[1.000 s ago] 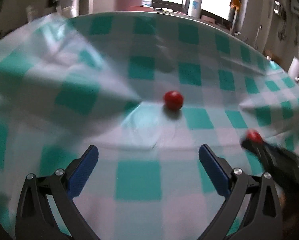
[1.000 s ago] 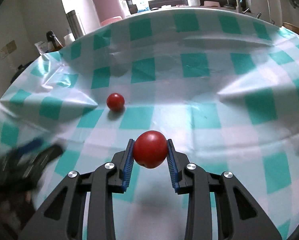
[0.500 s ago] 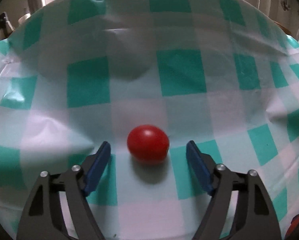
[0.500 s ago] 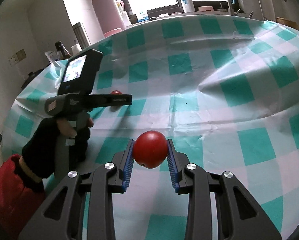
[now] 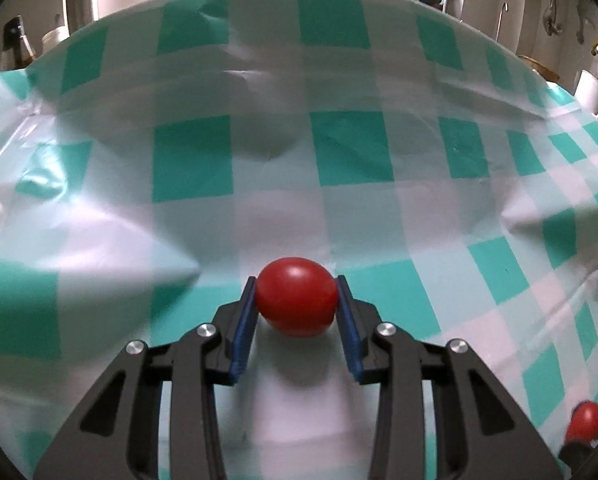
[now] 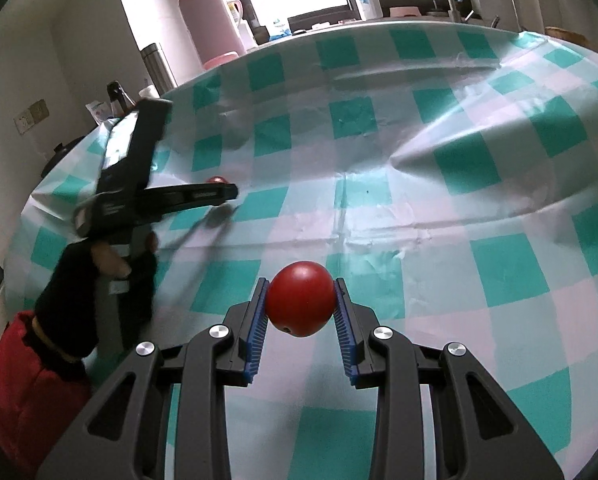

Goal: Organize fruits
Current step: 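Grasp a red tomato with the right tool while the left tool grasps the other tomato, then lift both red tomatoes and carry them over the white box, then open the right tool to drop its tomato while the left tool releases its tomato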

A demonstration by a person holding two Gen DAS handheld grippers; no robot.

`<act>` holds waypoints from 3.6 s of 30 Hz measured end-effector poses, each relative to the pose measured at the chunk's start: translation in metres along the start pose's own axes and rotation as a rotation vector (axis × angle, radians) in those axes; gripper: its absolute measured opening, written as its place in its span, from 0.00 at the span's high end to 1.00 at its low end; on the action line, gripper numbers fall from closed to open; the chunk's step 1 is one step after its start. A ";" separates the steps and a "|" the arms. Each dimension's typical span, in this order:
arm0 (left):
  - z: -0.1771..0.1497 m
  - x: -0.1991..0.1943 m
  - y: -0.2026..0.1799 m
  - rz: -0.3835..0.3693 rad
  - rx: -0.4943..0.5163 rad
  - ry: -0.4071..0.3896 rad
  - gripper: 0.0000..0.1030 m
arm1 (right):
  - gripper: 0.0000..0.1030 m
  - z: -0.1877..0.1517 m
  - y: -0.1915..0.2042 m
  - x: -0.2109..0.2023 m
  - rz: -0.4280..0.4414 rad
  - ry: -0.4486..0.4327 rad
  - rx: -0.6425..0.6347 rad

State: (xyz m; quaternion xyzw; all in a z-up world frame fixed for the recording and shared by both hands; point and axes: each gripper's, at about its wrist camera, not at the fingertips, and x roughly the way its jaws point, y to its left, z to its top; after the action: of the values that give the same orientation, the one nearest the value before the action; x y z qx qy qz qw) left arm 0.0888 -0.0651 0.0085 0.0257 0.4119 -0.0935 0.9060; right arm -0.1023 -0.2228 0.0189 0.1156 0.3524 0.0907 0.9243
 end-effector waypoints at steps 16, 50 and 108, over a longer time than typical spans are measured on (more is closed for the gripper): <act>-0.071 -0.117 -0.001 0.085 -0.023 -0.189 0.63 | 0.69 -0.006 0.049 -0.015 -0.029 0.020 -0.099; -0.165 -0.233 -0.138 -0.054 0.273 -0.330 0.63 | 0.69 -0.074 -0.028 -0.183 -0.129 -0.138 -0.065; -0.355 -0.091 -0.445 -0.409 1.007 0.221 0.63 | 0.69 -0.305 -0.256 -0.211 -0.551 0.200 0.477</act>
State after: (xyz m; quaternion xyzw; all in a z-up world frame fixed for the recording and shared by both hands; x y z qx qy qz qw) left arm -0.3176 -0.4443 -0.1438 0.3850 0.4054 -0.4496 0.6967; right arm -0.4404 -0.4746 -0.1405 0.2188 0.4699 -0.2352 0.8222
